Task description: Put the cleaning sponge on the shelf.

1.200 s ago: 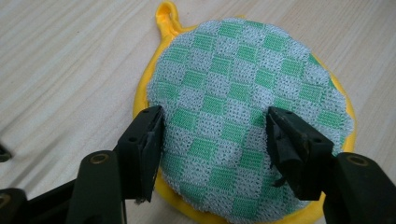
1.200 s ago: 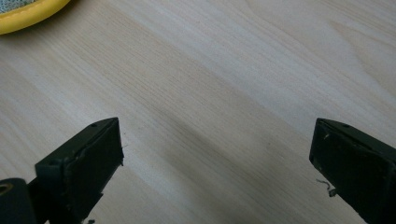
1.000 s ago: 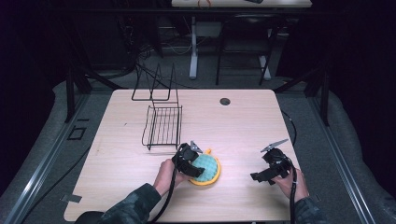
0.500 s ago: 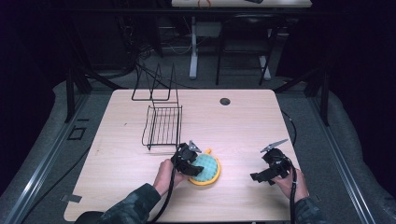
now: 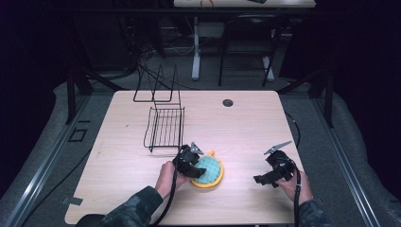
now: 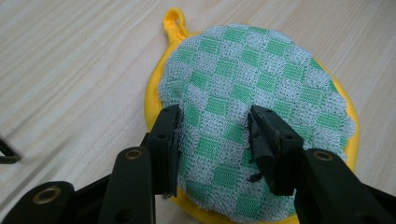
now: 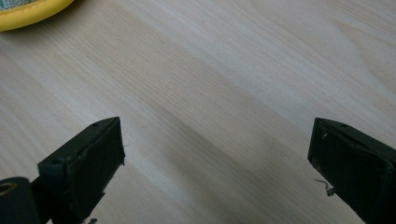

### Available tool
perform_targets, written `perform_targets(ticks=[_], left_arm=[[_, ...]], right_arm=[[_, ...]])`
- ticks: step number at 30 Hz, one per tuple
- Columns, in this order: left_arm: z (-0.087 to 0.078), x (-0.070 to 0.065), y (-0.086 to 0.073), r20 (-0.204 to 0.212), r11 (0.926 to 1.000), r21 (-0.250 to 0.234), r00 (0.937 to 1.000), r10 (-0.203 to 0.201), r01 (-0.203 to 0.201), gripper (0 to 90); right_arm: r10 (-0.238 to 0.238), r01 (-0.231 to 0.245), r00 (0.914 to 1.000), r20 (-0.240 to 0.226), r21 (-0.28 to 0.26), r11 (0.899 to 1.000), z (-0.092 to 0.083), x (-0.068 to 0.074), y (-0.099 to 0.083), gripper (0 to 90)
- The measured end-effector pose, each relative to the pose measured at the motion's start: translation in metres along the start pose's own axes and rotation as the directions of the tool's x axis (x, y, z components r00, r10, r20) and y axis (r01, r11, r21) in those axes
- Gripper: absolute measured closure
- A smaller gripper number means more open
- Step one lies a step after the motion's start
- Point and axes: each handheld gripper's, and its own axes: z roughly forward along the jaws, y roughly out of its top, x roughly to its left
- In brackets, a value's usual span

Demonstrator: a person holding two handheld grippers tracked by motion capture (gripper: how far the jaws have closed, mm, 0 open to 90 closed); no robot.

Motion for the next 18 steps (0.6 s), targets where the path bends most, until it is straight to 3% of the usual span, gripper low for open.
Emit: perform_targets(ticks=[6,18], left_arm=[[-0.0003,0.0015,0.001,0.009,1.0,0.008,1.0,0.004,-0.004,54.4],[-0.0044,0.0074,0.0026,0.051,0.9997,0.0,0.9984,-0.025,0.025,40.1]], right_arm=[[-0.003,0.003,1.0,-0.005,0.0,1.0,0.0022,-0.0001,-0.0002,3.2],[-0.002,0.002,1.0,-0.008,0.002,1.0,0.0009,-0.0001,-0.0001,3.1]])
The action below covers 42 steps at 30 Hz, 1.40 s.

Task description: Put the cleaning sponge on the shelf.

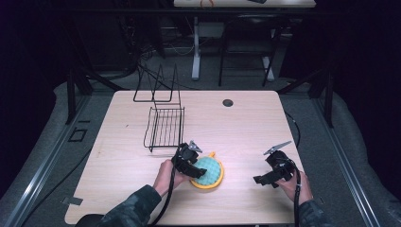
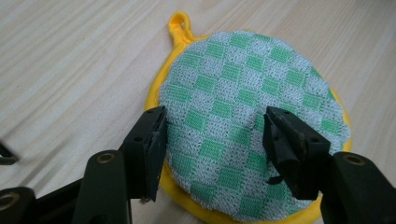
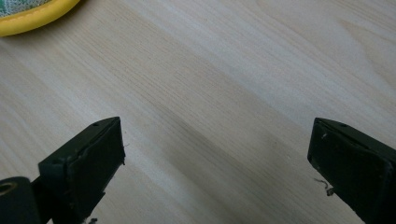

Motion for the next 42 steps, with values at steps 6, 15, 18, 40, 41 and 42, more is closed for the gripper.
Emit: perform_targets(ticks=[6,15,18,40,41,42], left_arm=[[-0.006,0.006,0.001,-0.015,0.9998,-0.002,0.9997,-0.018,0.018,44.4],[-0.001,0.007,-0.003,-0.004,0.9996,0.021,0.9998,-0.017,0.018,67.8],[-0.001,0.006,-0.003,-0.015,0.9999,0.013,0.9998,-0.009,0.01,71.7],[-0.018,-0.003,0.003,-0.061,0.9979,-0.04,0.9969,0.049,-0.051,88.3],[-0.02,-0.002,0.003,-0.06,0.9979,-0.042,0.9971,0.048,-0.05,88.3],[-0.021,-0.002,0.003,-0.059,0.9977,-0.045,0.9972,0.047,-0.05,88.3]], right_arm=[[-0.005,0.005,1.0,0.001,0.003,1.0,0.0,0.0,0.0,3.3],[-0.005,0.005,1.0,-0.001,0.007,1.0,0.001,0.001,0.0,5.9],[-0.009,0.009,1.0,-0.002,0.011,1.0,0.001,0.002,0.0,6.1],[-0.016,0.016,0.9998,-0.008,-0.019,1.0,-0.002,0.002,0.001,7.6],[-0.016,0.016,0.9999,-0.006,-0.022,1.0,-0.002,0.002,0.001,7.6],[-0.016,0.016,0.9999,-0.006,-0.022,1.0,-0.002,0.002,0.001,7.6]])
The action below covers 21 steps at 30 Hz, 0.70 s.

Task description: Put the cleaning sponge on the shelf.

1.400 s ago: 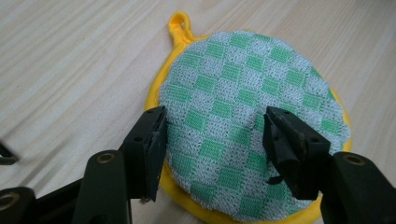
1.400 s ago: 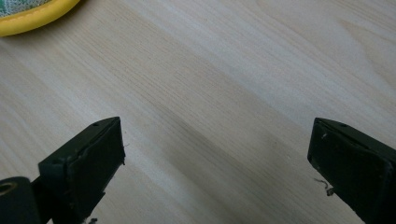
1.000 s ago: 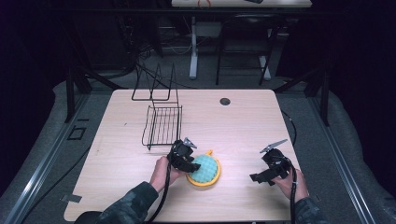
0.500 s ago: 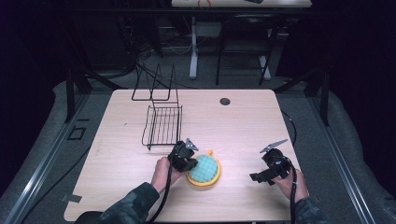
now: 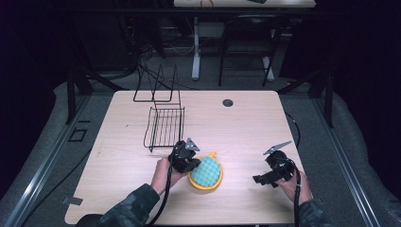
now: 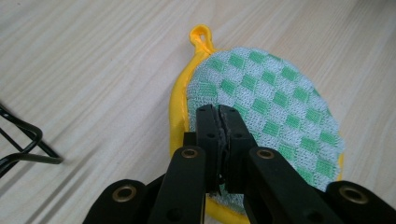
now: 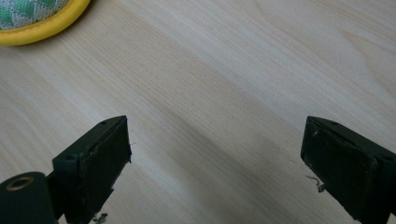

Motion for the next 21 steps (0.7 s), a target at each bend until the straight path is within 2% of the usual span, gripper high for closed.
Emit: perform_targets(ticks=[1,9,17,21], left_arm=[[-0.002,0.001,0.0,-0.001,0.9999,-0.008,1.0,-0.006,0.006,88.3],[-0.021,0.001,0.003,-0.008,0.998,-0.061,0.9998,0.017,-0.018,88.5],[-0.036,0.005,0.002,-0.02,0.9952,-0.097,0.9998,0.002,-0.004,88.5],[-0.047,0.005,0.001,-0.046,0.992,-0.125,0.9988,0.012,-0.018,88.6]], right_arm=[[-0.001,0.001,1.0,0.001,0.002,1.0,0.0,0.0,0.0,7.6],[-0.005,0.005,1.0,-0.006,0.004,1.0,0.0,0.001,0.0,7.4],[-0.005,0.005,1.0,0.003,0.002,1.0,-0.001,0.0,0.0,7.2],[-0.004,0.004,1.0,-0.002,0.007,1.0,0.0,0.001,0.0,7.2]])
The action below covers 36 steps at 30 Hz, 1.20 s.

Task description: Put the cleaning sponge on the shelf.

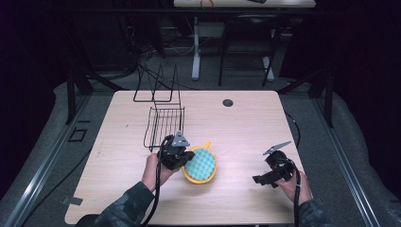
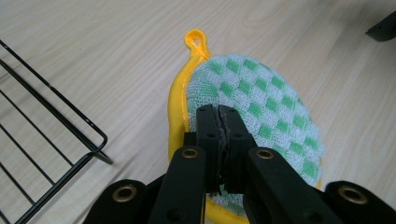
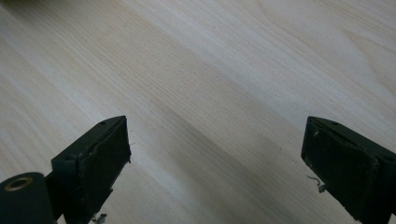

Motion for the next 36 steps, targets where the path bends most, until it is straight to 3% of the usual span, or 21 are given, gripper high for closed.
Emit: perform_targets(ticks=[12,36], left_arm=[[-0.015,0.008,-0.001,-0.013,0.9996,-0.027,0.9998,-0.013,0.013,88.6],[-0.042,0.032,-0.003,-0.068,0.9928,-0.096,0.9946,-0.079,0.073,88.7]], right_arm=[[0.001,-0.001,1.0,0.003,0.004,1.0,0.0,0.0,0.0,7.0],[-0.012,0.012,0.9999,0.004,0.0,1.0,0.001,0.0,0.001,7.0]])
